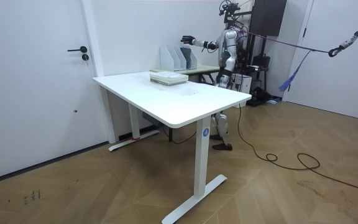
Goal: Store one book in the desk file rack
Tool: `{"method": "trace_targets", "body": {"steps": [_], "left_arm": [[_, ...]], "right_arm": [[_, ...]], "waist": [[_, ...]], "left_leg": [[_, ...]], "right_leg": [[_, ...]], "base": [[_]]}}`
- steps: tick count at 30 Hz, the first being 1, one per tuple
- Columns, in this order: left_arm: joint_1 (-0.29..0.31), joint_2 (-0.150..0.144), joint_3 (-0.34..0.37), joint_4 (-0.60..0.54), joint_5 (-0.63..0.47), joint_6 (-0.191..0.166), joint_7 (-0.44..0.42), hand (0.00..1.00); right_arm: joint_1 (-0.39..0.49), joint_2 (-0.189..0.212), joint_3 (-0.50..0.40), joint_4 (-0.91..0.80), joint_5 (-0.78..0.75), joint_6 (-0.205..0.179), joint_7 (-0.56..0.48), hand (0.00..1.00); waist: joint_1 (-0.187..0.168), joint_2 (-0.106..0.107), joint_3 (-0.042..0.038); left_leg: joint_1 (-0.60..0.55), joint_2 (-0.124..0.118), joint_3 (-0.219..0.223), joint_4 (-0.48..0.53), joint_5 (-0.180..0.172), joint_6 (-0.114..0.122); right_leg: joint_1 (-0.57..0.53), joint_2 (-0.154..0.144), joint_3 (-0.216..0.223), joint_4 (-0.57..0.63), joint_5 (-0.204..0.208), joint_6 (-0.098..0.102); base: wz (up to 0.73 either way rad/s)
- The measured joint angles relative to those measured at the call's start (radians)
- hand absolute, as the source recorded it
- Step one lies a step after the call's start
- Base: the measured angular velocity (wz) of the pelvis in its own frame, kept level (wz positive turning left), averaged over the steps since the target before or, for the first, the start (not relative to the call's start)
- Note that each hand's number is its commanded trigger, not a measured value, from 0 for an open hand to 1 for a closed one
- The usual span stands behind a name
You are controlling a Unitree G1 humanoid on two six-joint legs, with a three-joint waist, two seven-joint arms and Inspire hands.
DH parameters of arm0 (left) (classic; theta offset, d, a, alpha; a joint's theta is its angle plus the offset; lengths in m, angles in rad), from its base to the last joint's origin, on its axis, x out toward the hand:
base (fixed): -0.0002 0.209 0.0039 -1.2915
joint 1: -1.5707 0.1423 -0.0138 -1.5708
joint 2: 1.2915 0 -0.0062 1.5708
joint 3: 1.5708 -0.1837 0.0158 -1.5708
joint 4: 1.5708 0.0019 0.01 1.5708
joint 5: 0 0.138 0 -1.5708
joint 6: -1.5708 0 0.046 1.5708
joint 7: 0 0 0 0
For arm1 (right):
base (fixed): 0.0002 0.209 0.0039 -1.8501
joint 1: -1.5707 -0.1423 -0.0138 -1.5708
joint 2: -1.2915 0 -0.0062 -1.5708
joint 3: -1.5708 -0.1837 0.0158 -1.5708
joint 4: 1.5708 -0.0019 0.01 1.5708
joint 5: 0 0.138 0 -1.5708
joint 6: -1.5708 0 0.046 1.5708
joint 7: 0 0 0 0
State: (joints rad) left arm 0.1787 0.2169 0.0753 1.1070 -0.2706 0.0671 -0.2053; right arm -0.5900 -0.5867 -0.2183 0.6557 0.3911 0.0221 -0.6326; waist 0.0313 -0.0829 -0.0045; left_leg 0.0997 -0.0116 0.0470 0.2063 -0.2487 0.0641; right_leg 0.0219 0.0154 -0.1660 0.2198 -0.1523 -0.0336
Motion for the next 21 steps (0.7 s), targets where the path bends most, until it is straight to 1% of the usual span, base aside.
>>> {"method": "trace_targets", "body": {"steps": [8,16,21], "left_arm": [[0.001,0.000,0.000,0.000,-0.001,0.000,0.002,0.00],[0.002,0.006,0.000,0.001,0.001,-0.001,0.008,0.00],[-0.005,0.007,0.002,0.001,0.037,-0.001,0.008,0.00]], "right_arm": [[0.000,0.000,0.000,0.000,0.000,0.000,-0.009,0.00],[0.000,0.000,0.000,-0.001,-0.003,0.000,-0.034,0.00],[-0.008,0.000,0.000,-0.043,-0.005,0.000,-0.048,0.00]], "waist": [[-0.001,0.002,0.0018],[0.003,0.002,0.0017],[0.004,0.003,0.0005]], "left_leg": [[-0.003,0.000,0.003,-0.002,0.000,0.000],[-0.003,0.000,0.004,-0.004,0.000,0.000],[-0.002,0.001,0.006,-0.009,0.000,0.000]], "right_leg": [[-0.001,0.000,0.001,0.001,0.000,0.000],[-0.003,0.001,0.003,0.001,0.000,0.000],[-0.004,0.003,0.010,0.001,0.000,0.000]], "base": [[0.00],[0.00],[-0.01]]}}
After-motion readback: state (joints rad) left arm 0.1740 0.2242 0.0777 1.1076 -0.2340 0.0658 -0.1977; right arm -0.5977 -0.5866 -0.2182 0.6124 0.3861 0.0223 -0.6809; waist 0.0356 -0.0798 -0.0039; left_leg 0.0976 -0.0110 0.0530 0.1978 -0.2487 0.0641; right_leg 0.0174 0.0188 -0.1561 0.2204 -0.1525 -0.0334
